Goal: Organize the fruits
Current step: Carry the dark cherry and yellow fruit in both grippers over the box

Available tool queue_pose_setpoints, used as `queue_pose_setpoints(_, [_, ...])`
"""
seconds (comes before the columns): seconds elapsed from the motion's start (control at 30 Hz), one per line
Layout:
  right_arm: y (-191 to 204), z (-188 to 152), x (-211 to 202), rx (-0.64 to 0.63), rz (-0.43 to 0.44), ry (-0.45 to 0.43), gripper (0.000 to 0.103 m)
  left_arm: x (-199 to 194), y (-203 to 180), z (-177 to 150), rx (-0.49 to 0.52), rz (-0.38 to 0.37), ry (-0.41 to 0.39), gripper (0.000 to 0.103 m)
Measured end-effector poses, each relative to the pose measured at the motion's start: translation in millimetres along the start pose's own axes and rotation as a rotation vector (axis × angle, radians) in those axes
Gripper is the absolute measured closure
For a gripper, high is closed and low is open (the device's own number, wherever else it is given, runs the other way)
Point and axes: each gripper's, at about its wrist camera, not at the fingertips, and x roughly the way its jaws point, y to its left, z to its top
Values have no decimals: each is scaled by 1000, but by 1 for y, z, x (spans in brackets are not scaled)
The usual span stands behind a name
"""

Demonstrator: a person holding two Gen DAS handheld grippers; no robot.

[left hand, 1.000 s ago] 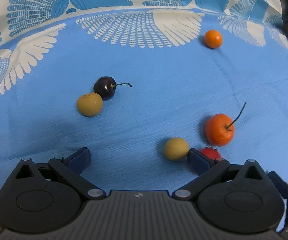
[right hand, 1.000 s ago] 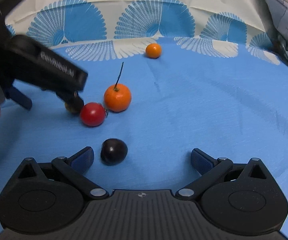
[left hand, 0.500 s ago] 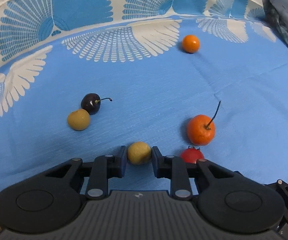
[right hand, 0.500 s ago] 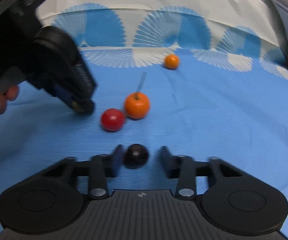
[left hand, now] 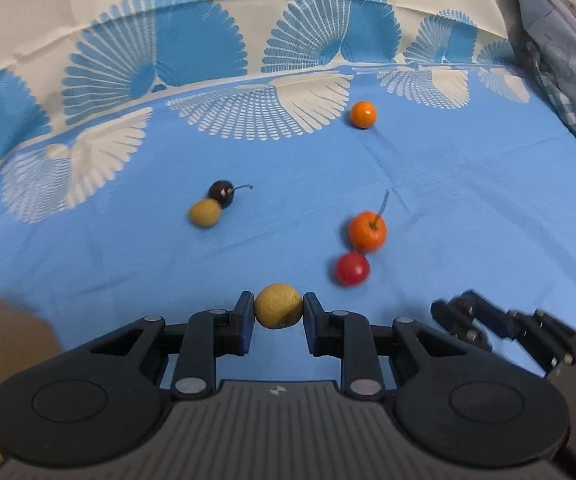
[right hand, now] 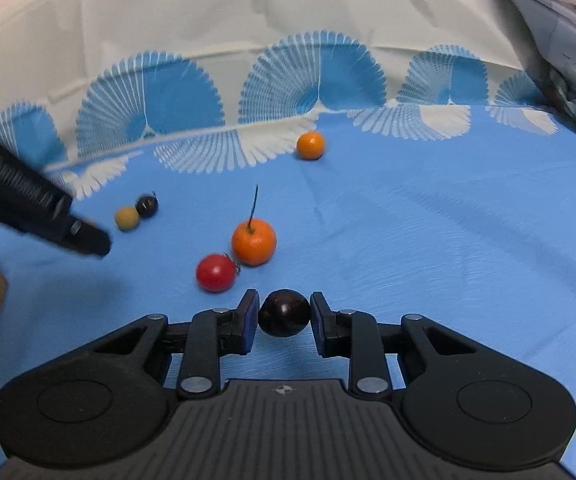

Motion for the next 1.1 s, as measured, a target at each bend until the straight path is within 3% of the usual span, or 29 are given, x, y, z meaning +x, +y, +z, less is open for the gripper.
queue_pose_setpoints(0.3, [20, 6, -95, -22, 68, -41, 74, -102, 8, -47, -44, 5, -34, 74])
queue_pose_setpoints(0.67, [93, 4, -194, -118, 247, -55, 74, -216, 62, -124, -162, 75, -76, 74])
queue_pose_setpoints(1.1, [196, -34, -260, -306, 385, -8, 74, -288, 140, -228, -299, 146, -112, 74])
